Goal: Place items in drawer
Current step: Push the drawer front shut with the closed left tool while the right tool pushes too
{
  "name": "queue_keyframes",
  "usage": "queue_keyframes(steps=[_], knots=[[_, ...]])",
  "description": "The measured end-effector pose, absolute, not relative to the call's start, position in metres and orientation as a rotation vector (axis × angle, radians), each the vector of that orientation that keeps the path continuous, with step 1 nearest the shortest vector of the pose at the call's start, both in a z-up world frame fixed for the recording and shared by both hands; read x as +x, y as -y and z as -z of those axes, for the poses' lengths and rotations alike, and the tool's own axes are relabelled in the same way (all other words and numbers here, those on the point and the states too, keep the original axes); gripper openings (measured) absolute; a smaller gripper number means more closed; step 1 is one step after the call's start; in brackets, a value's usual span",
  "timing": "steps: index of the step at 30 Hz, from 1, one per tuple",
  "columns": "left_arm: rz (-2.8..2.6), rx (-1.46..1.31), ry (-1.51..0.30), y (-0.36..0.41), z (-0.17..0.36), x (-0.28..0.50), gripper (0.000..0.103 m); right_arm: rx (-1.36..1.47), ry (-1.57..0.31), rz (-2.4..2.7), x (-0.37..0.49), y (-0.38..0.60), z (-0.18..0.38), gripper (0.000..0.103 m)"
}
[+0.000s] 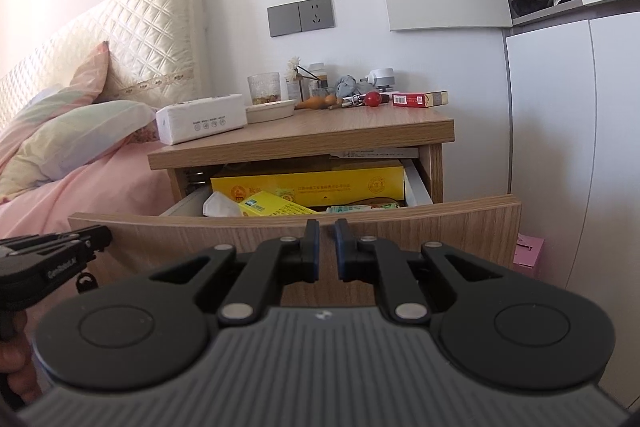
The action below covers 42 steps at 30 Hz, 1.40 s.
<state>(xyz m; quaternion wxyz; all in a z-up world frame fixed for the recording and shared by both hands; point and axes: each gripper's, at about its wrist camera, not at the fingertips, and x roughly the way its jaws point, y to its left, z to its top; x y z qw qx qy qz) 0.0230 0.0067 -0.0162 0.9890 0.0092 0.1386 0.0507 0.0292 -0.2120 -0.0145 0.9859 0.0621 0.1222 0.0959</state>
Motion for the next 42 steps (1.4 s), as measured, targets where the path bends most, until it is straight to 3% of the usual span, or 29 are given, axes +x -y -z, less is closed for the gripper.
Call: queue_keyframes(steps=[42], knots=[[-0.118, 0.104, -0.323, 0.001, 0.02, 0.158, 0.0, 0.109, -0.209, -0.178, 0.153, 0.208, 0.022, 0.008]])
